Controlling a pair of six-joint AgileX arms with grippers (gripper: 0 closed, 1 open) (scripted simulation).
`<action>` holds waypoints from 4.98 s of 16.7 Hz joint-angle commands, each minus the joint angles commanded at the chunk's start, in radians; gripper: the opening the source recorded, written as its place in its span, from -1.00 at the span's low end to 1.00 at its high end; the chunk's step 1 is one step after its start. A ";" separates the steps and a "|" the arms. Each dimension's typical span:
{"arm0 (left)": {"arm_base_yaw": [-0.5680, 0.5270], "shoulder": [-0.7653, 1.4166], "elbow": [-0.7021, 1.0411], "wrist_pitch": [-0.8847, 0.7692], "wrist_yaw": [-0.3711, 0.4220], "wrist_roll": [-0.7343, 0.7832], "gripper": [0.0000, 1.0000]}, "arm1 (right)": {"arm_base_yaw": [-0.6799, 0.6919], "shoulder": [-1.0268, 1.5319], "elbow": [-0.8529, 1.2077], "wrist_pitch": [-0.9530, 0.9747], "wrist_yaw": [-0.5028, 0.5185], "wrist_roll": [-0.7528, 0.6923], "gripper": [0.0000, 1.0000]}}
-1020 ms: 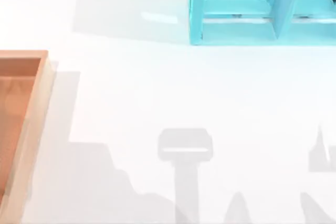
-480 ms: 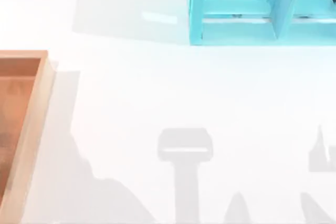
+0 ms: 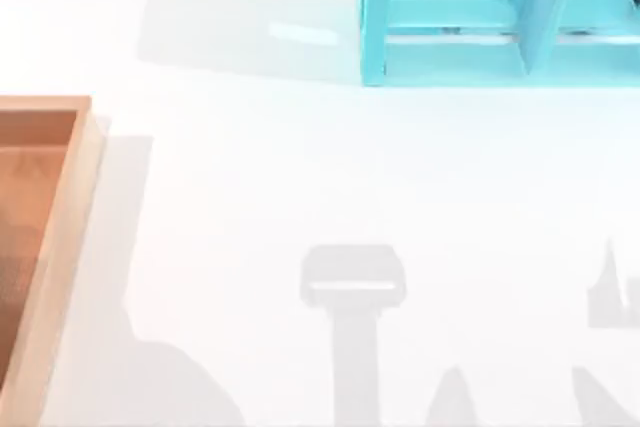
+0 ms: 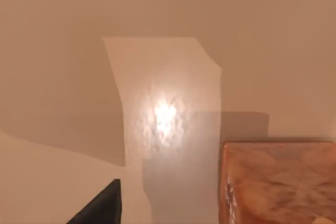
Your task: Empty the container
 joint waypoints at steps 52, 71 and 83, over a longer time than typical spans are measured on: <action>-0.303 -0.093 0.342 -0.337 -0.032 -0.308 -1.00 | 0.000 0.000 0.000 0.000 0.000 0.000 1.00; -0.827 -0.060 0.081 -0.116 -0.010 -0.791 -1.00 | 0.000 0.000 0.000 0.000 0.000 0.000 1.00; -0.808 0.009 -0.011 0.020 -0.001 -0.805 -0.85 | 0.000 0.000 0.000 0.000 0.000 0.000 1.00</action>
